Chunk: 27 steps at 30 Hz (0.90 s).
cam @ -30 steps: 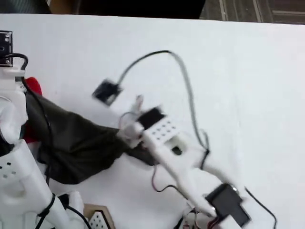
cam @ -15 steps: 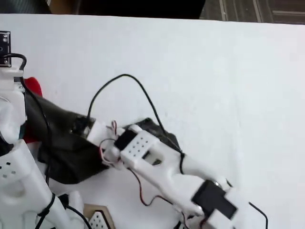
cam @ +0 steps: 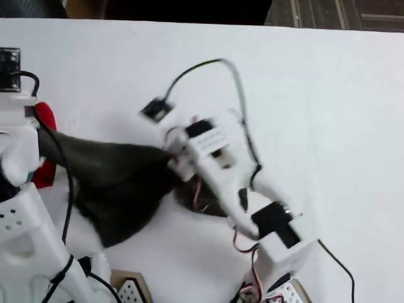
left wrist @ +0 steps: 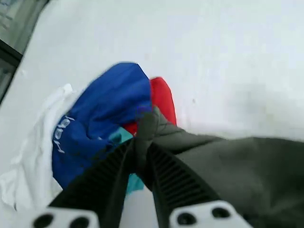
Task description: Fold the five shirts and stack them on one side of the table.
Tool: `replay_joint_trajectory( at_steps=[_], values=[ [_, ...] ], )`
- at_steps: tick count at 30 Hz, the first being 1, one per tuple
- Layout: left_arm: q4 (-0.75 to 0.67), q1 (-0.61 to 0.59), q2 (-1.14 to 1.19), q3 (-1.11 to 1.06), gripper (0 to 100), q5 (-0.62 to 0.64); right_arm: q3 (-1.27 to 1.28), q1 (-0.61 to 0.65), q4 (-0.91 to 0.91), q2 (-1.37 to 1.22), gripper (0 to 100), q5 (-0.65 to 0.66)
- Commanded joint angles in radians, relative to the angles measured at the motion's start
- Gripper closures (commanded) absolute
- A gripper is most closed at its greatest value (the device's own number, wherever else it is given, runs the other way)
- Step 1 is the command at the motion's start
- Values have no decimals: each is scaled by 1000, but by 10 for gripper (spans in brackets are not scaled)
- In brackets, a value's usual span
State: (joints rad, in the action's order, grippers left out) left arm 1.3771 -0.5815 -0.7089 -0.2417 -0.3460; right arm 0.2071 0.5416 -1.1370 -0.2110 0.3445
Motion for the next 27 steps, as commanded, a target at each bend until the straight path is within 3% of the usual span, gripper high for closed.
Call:
replay_joint_trajectory(
  at_steps=[1,8,12,18,23,27],
  values=[
    [-3,37,-6,-79,975,-11,-98,-151,-51,111,978,77],
    [-23,213,-6,-197,975,-9,-252,-377,-68,202,978,281],
    [-92,253,-6,-262,975,-9,-307,-426,-19,202,978,322],
    [-218,252,-6,-374,975,-11,-279,-367,-13,179,963,264],
    [-276,250,-6,-440,975,-78,-311,-305,-228,211,687,126],
    [-328,249,-6,-453,975,-89,-327,-225,-426,317,741,166]
  ],
)
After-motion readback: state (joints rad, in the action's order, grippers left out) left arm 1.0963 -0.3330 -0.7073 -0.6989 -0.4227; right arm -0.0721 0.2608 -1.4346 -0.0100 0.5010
